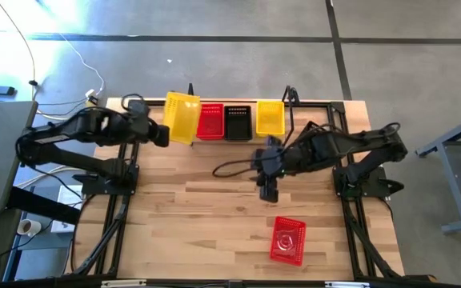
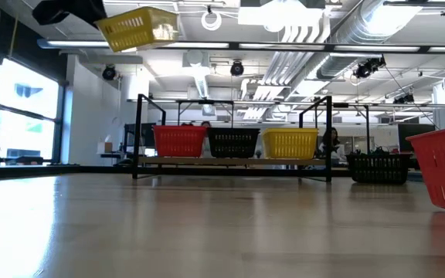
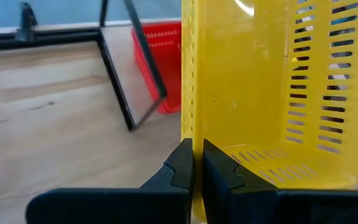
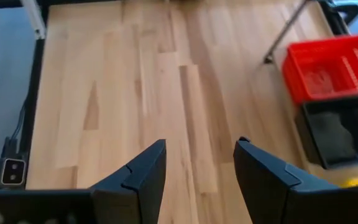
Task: Stack baskets on shelf by color
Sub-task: Stack the yellow bin on the yellow bins on the shelf
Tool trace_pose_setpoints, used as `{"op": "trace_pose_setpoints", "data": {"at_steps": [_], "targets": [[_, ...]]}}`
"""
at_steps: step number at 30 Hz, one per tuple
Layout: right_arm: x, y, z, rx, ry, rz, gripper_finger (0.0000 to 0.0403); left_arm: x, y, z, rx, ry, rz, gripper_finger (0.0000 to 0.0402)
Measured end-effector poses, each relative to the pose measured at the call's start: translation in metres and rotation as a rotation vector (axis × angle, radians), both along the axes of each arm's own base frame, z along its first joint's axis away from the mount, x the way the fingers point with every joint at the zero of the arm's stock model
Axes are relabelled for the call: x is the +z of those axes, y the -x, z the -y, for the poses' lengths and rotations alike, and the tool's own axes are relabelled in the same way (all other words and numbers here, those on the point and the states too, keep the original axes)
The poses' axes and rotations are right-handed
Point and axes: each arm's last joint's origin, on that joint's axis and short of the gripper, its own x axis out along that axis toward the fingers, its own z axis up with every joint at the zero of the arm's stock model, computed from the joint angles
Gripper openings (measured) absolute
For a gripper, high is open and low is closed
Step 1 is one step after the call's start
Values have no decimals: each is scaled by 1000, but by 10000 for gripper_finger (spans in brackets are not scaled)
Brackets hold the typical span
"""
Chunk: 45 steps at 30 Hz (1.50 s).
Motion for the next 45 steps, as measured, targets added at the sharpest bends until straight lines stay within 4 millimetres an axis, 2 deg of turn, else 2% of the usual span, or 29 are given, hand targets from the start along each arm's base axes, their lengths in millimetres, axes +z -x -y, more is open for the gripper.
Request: {"op": "trace_pose_setpoints", "data": {"at_steps": [7, 16, 25, 33, 38, 45], "targets": [[-10, -15, -17, 104, 55, 19, 171, -17, -36, 14, 6, 16, -66, 2], [-21, -36, -27, 254, 177, 55, 171, -45, -75, 34, 58, 83, -120, 2], [-41, -60, -36, 411, 276, 67, 171, -64, -107, 51, 65, 161, -69, 3], [-57, -73, -39, 473, 337, 39, 171, -72, -127, 55, 61, 206, -3, 3], [-66, -79, -30, 433, 379, -10, 171, -73, -135, 56, 49, 228, 46, 3], [-73, -82, -15, 377, 404, -67, 171, -71, -137, 60, 28, 238, 81, 3]]}}
